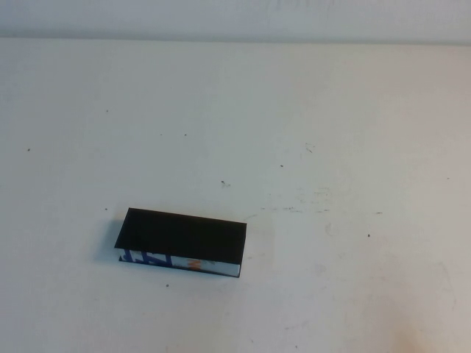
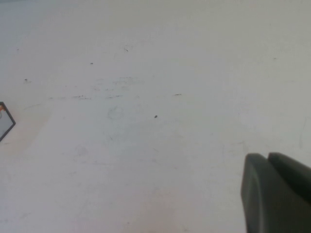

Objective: Return glasses to glasses case

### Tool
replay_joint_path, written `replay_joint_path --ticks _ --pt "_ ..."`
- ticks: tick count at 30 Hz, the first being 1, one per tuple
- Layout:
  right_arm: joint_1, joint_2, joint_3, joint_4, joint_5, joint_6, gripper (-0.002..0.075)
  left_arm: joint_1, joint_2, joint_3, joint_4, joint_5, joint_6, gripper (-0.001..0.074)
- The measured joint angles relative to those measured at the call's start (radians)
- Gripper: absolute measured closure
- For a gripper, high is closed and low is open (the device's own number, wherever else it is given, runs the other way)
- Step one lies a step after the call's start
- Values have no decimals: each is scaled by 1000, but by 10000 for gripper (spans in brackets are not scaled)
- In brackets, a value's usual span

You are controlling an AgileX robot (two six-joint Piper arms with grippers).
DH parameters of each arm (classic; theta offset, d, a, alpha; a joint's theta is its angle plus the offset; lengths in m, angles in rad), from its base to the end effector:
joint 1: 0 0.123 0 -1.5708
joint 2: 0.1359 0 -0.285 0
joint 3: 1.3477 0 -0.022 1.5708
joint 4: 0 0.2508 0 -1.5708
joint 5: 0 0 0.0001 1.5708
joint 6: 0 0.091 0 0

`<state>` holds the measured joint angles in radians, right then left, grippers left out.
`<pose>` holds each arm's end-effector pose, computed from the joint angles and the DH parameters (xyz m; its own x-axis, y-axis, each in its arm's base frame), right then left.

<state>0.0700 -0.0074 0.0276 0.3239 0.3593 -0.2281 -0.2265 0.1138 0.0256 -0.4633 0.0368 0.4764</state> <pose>0.0523 0.0139 0.1736 -0.2837 0.0561 -0.9573 -0.1557 0.9823 0.1038 0.0641 -0.0163 0.1945 -0.0796 0.0321 -0.9963 0.2416 0.9703 0.0119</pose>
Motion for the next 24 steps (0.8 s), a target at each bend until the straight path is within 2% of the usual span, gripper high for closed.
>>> replay_joint_path --ticks 16,20,24 --pt "0 0 0 0 2 0 737 0 0 0 8 0 0 738" --pt "0 0 0 0 2 0 737 21 -10 0 152 8 -70 738" --pt "0 0 0 0 2 0 737 111 -58 0 279 29 -195 738"
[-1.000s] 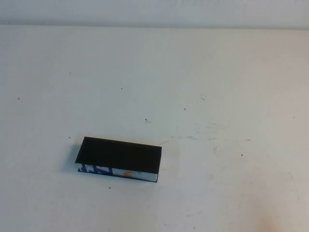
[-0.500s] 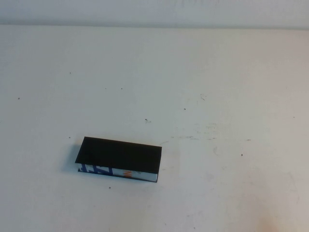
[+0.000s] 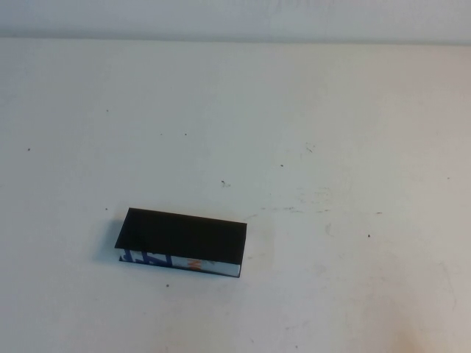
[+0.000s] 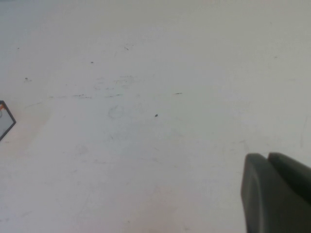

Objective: Return glasses to glasses case

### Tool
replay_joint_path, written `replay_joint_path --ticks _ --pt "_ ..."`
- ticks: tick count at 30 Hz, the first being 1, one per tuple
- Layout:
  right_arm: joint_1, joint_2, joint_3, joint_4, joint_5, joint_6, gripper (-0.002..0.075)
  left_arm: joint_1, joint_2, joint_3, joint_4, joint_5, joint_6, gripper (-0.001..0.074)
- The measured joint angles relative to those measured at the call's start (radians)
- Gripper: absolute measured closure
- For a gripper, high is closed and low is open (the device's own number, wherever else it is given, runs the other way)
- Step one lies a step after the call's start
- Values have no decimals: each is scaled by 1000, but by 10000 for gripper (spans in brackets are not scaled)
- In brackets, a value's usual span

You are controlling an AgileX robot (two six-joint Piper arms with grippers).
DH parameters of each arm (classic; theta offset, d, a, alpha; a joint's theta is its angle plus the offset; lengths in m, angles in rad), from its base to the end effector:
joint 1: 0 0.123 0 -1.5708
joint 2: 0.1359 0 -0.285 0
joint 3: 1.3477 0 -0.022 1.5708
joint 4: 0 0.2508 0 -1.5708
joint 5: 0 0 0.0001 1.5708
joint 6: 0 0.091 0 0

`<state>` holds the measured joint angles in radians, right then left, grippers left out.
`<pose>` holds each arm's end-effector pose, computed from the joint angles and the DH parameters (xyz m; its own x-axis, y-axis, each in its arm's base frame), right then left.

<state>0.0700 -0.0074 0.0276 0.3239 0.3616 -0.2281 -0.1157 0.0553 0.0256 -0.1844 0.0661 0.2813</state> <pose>0.0522 0.0140 0.1734 -0.2858 0.0557 -0.9567 -0.1562 0.9822 0.1039 0.0611 -0.0082 0.1953 -0.0456 0.1031 -0.9936 0.1325 0.9865 0.0963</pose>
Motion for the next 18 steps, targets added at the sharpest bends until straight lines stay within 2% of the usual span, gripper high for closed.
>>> replay_joint_path --ticks 5,12,18 --pt "0 -2 0 0 2 0 737 82 -65 0 61 109 -59 738" --pt "0 -2 0 2 2 0 737 89 -64 0 175 293 -170 738" --pt "0 -2 0 3 2 0 737 89 -65 0 184 317 -179 738"
